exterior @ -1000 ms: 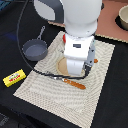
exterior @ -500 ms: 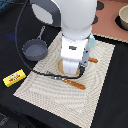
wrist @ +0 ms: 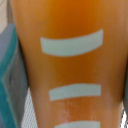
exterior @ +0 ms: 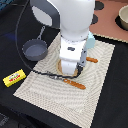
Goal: Interact with the objects in diverse but meaningful ways.
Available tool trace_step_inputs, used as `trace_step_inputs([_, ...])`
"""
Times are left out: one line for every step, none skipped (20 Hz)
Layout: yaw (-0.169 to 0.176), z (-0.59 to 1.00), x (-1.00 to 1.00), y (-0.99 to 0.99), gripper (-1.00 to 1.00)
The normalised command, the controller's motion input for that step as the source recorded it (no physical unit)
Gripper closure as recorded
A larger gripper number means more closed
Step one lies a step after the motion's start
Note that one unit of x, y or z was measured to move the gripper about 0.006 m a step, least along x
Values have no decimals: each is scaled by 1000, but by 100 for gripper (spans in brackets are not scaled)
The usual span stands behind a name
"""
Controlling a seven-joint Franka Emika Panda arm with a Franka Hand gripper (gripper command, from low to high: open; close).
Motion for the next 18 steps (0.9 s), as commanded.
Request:
trace_step_inputs([0, -117, -180, 0, -100])
trace_step_inputs([0, -137, -189, 0, -100])
trace_step_inputs([0, -114, -191, 20, -100])
trace_step_inputs([0, -103, -203, 23, -100])
trace_step_inputs([0, -77, -211, 51, -100])
trace_step_inputs([0, 0, -203, 94, -100])
trace_step_inputs([1, 149, -123, 169, -100])
trace_step_inputs([0, 543, -23, 386, -100])
trace_step_inputs([0, 631, 0, 429, -100])
trace_step_inputs([0, 774, -11, 426, -100])
trace_step_inputs([0, 829, -83, 420, -100])
trace_step_inputs([0, 854, -111, 397, -100])
trace_step_inputs([0, 829, -151, 386, -100])
trace_step_inputs([0, 803, -249, 377, -100])
trace_step_inputs([0, 751, -371, 351, -100])
trace_step_inputs([0, 629, -569, 283, -100])
trace_step_inputs([7, 554, -637, 257, -100])
trace_step_inputs([20, 477, -714, 246, -100])
